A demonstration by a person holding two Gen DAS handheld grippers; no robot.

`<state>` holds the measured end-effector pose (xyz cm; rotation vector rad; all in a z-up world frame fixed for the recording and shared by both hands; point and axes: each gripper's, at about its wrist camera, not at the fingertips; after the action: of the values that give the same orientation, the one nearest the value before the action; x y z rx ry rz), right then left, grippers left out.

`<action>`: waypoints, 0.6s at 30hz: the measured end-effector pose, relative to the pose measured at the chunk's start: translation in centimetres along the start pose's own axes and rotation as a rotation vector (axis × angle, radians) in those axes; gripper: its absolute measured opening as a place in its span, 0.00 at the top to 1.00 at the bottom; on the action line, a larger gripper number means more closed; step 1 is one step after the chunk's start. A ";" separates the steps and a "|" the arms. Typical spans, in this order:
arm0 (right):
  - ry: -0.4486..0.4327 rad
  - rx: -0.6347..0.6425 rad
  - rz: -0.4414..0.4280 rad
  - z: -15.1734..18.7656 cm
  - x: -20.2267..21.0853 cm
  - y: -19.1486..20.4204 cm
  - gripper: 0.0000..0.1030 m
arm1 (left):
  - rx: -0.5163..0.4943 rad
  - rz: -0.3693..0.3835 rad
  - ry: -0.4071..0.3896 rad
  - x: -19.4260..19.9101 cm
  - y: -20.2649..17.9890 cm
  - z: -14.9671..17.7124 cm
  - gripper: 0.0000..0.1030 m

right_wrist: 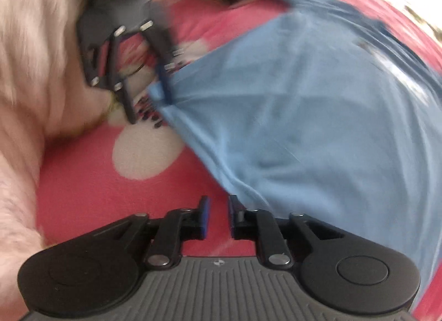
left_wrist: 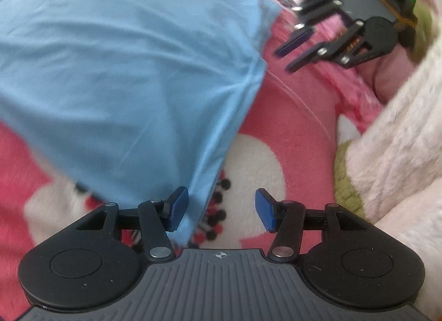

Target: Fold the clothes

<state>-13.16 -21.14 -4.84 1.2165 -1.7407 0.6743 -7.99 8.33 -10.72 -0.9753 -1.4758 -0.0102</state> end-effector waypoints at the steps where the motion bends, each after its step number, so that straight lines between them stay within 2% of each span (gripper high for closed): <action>1: -0.036 -0.099 0.037 1.2 1.2 -1.2 0.74 | 0.041 0.007 -0.013 0.4 0.5 0.1 0.48; 3: -0.113 -0.305 0.120 3.8 3.7 -3.5 0.63 | 0.126 0.016 -0.043 1.4 1.6 0.4 0.48; 5: -0.178 -0.518 0.198 7.3 5.3 -5.7 0.45 | 0.212 0.019 -0.078 2.5 2.7 0.7 0.48; 9: -0.304 -0.948 0.355 14.3 8.3 -10.0 0.44 | 0.329 -0.045 -0.139 3.9 4.3 1.4 0.48; 12: -0.328 -1.155 0.395 18.3 8.4 -12.1 0.43 | 0.416 -0.082 -0.152 4.3 5.3 2.0 0.48; 14: -0.344 -1.215 0.399 19.8 8.0 -13.1 0.43 | 0.475 -0.076 -0.147 3.7 5.6 2.3 0.48; 18: -0.308 -1.205 0.355 20.0 6.2 -13.9 0.44 | 0.540 -0.060 -0.136 2.6 6.0 2.8 0.50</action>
<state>-8.11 -45.37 -9.29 0.1626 -2.0880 -0.4246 -6.52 15.09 -12.30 -0.4996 -1.5197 0.3991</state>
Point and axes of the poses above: each gripper's, at about its wrist camera, not at the fingertips, and x roughly against the way its jaws point, y to its left, z to its underside, and after that the axes turned 13 degrees about x, right-handed
